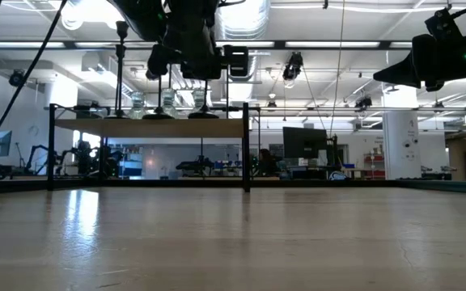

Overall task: Pick & Place candle stick holders
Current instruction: Put the small black candle holder on the shelf

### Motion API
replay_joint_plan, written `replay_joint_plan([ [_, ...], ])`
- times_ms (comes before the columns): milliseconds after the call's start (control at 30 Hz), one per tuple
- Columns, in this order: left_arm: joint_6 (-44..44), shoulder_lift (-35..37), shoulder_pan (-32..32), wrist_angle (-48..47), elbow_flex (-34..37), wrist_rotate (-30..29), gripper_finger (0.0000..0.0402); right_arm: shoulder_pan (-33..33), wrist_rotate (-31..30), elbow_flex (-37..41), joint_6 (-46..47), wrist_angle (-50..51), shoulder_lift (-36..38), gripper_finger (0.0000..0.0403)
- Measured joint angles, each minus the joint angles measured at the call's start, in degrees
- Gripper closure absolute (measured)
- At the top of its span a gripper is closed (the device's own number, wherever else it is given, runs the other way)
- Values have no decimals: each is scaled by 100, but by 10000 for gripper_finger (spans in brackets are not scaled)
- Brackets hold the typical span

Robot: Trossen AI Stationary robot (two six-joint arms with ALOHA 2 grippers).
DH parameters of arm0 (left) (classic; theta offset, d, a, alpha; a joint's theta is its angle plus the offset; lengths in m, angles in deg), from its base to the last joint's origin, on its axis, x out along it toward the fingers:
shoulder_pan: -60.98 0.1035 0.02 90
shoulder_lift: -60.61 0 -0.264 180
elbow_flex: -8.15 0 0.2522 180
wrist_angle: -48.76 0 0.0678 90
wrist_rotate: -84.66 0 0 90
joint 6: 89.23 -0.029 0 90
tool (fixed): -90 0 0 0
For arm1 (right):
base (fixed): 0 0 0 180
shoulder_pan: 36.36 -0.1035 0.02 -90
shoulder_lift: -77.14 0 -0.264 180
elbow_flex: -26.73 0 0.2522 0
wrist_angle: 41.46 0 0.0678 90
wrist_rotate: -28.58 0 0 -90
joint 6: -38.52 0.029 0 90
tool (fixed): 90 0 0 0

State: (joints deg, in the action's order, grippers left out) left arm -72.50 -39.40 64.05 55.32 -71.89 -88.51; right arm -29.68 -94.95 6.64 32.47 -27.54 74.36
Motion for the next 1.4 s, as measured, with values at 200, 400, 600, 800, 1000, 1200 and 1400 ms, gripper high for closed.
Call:
replay_joint_plan([
  [200, -19, 0, 0, -2, 0, 83, 372, -1, 1, 0, 0, 0, 0, 360],
  [400, -48, 0, 0, -2, 0, 79, 369, -1, 1, 0, 0, 0, 0, 360],
  [600, -28, 0, 0, -2, 0, -90, 368, 0, 2, 0, 0, 0, 0, 360],
  [800, -7, 0, 2, 1, 0, -97, 352, 0, 0, 0, 0, 0, 0, 360],
  [1000, -5, 0, 2, 2, 0, -90, 345, 0, 1, 0, 0, 0, 0, 360],
  [1200, -4, 0, 2, 2, 0, -90, 344, -2, 1, 0, 0, 0, 0, 360],
  [1400, -4, 1, 7, 2, 0, -90, 344, -1, 0, 0, 0, 0, 1, 360],
])
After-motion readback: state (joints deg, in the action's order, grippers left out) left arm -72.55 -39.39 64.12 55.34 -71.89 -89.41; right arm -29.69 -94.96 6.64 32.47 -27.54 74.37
